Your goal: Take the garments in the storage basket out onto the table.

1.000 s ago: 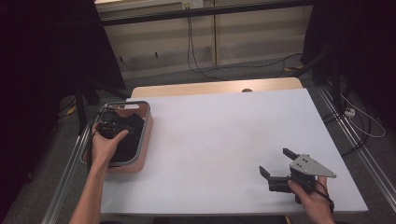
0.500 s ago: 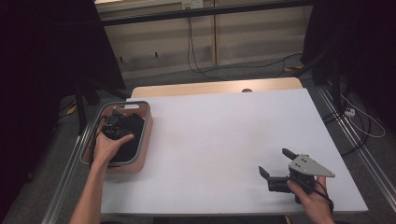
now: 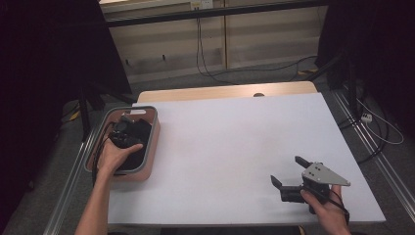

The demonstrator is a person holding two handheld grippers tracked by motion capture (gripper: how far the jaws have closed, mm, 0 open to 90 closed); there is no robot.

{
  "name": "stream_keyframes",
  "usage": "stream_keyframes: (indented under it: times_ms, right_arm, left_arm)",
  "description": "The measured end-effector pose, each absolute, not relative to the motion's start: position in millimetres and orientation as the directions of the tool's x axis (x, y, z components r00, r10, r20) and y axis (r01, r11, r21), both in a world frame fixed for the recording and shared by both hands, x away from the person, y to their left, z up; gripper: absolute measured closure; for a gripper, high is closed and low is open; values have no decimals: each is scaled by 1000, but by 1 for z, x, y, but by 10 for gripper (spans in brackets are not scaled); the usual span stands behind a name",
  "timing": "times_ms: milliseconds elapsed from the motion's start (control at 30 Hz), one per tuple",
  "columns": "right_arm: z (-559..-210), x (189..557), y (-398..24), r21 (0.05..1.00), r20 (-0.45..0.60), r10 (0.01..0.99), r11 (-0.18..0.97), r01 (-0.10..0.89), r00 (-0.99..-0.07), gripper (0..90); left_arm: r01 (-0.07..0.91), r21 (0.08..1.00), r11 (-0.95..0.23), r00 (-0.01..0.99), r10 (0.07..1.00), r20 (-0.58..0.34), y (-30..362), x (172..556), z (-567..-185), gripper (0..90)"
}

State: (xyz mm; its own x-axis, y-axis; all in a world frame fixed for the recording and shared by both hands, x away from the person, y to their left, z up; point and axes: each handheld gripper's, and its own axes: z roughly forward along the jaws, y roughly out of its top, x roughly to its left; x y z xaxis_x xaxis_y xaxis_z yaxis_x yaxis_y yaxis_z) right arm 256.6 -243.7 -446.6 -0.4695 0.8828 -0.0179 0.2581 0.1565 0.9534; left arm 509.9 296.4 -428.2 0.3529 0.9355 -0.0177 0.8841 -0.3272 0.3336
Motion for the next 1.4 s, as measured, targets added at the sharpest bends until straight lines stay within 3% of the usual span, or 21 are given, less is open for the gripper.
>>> stream_keyframes:
  times_ms: [267,633,733,1033,1400]
  right_arm:
    - [-447,257,-244,953,-18,881,158,259,-472,0]
    - [-447,256,-243,953,-14,878,156,260,-479,0]
    - [-447,257,-243,952,-11,878,155,262,-479,0]
    - [-447,257,-243,952,-10,878,155,264,-479,0]
    - [-447,258,-242,951,-13,878,158,264,-479,0]
  left_arm:
    - [908,287,-305,325,946,-23,293,510,-426,21]
    - [879,306,-365,391,920,-24,290,503,-415,540]
    - [877,306,-370,398,917,-33,289,502,-415,634]
    - [872,310,-378,404,915,-21,286,503,-411,692]
    - [828,445,-342,401,915,-43,301,492,-395,692]
